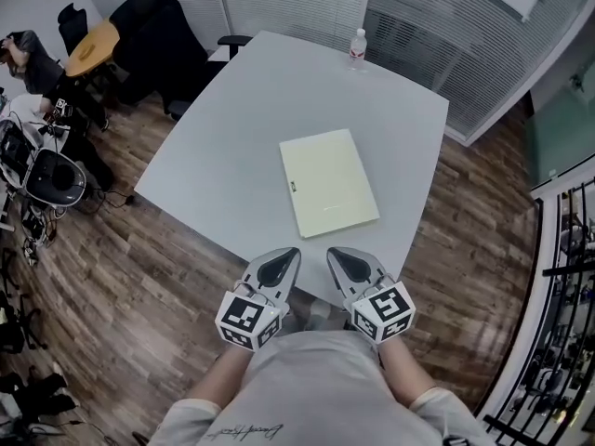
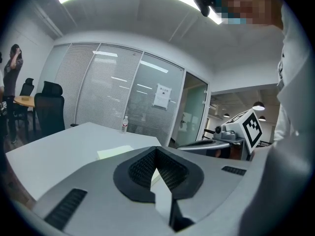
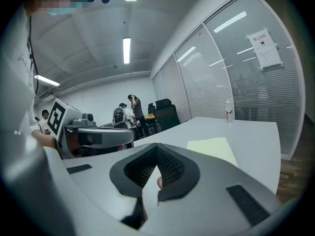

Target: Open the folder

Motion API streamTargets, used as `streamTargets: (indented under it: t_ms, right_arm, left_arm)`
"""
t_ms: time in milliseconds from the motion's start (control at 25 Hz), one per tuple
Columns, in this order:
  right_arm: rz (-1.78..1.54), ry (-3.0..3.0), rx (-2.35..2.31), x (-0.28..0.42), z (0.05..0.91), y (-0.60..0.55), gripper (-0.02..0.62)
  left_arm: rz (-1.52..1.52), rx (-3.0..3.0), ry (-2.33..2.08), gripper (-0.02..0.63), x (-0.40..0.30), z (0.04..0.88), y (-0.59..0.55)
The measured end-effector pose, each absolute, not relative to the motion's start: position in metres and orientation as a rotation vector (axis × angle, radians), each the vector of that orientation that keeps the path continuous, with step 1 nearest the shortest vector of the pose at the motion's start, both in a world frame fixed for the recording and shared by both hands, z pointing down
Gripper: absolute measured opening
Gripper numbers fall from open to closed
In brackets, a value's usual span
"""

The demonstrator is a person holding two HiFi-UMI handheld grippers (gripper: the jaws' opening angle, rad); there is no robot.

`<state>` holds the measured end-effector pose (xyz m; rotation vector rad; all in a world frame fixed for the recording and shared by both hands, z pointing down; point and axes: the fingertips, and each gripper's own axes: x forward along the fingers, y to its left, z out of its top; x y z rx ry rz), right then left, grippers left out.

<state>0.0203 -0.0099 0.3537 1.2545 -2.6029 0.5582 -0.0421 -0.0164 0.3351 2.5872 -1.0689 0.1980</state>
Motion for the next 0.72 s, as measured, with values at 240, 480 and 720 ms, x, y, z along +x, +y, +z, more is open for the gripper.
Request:
streamTargets:
  t_ms: [240,480,720]
  right_arm:
    - [0.529,-2.566,1.25,0.018,0.359,-0.018,0.02]
    - [0.544,-2.525,1.251,0.022,0.375,-0.024,0.02]
    - [0.541,-2.468,1.243,0.03,0.393,-0.031,0.02]
  left_arm:
    - [0.205,2.563,-1.073,0.009,-0.051,0.343,-0.029]
    - [0.23,2.555,-1.061,0.009,-0.056,0.353,-0.04]
    - [0.279,2.551,-1.044,0.009,-0.056,0.367,-0.045]
